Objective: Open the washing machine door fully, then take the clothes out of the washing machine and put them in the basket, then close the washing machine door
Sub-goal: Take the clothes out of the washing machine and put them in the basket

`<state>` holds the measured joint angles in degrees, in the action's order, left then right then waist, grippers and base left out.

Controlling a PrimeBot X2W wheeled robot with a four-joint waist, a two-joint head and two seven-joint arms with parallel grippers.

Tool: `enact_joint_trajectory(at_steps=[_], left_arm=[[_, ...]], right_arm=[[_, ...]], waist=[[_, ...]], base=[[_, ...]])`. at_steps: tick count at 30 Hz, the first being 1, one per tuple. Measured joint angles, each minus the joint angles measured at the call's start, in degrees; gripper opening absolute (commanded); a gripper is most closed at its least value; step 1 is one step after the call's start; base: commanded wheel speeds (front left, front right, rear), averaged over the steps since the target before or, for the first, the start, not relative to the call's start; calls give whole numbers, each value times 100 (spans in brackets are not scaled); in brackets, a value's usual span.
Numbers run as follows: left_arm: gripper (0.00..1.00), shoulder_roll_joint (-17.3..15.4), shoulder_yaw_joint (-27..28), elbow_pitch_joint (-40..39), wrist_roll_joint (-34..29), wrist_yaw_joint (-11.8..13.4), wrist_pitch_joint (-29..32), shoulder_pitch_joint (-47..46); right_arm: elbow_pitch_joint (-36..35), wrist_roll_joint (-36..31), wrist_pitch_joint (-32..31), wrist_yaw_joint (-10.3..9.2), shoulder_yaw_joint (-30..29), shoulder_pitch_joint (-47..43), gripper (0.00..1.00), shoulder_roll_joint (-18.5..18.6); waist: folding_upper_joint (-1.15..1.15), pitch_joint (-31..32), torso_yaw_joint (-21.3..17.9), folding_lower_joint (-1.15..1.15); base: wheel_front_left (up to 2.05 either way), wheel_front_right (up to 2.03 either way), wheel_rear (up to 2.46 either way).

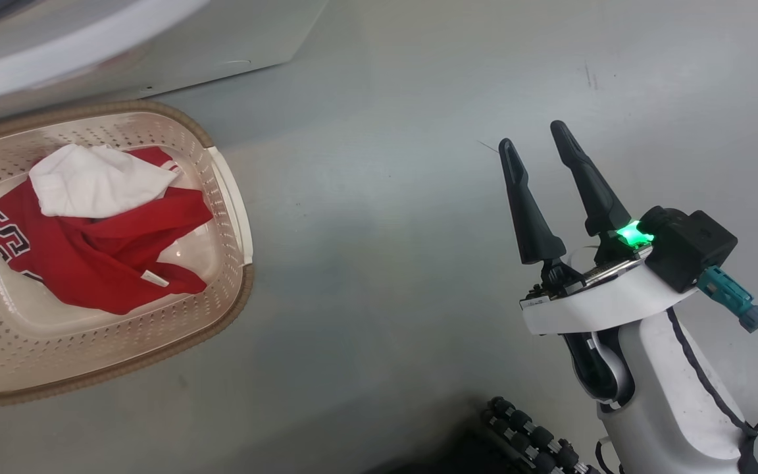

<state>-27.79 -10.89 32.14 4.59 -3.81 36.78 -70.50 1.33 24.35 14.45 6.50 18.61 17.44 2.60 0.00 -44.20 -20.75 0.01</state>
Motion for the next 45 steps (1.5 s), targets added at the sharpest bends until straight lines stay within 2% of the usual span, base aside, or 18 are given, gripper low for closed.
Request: enact_joint_trajectory(at_steps=[7,19,31,35,40,45], left_arm=[[0,211,-112,-212,-44,8,-573,-17],[0,611,26,-759,66,313,-2035,195],[0,1053,348,-1425,405,766,-3478,1629],[0,1252,387,-1706,499,814,-3978,2134],[0,1582,392,-1990,632,892,-4348,2773],[0,1778,430,-2270,687,936,-4655,3459]], right_arm=[[-2,-49,0,0,-126,23,100,1],[64,-348,0,1,-305,42,100,2],[220,-527,1,16,-431,-86,100,4],[274,-599,1,16,-509,-238,100,40],[277,-671,0,-5,-632,-428,100,122],[290,-719,0,-8,-653,-582,100,166]], waist=[[0,61,155,0],[0,341,452,0],[0,905,734,0],[0,1137,828,0],[0,1422,983,0],[0,1694,1182,0]], base=[[0,0,0],[0,0,0],[0,0,0],[0,0,0],[0,0,0],[0,0,0]])
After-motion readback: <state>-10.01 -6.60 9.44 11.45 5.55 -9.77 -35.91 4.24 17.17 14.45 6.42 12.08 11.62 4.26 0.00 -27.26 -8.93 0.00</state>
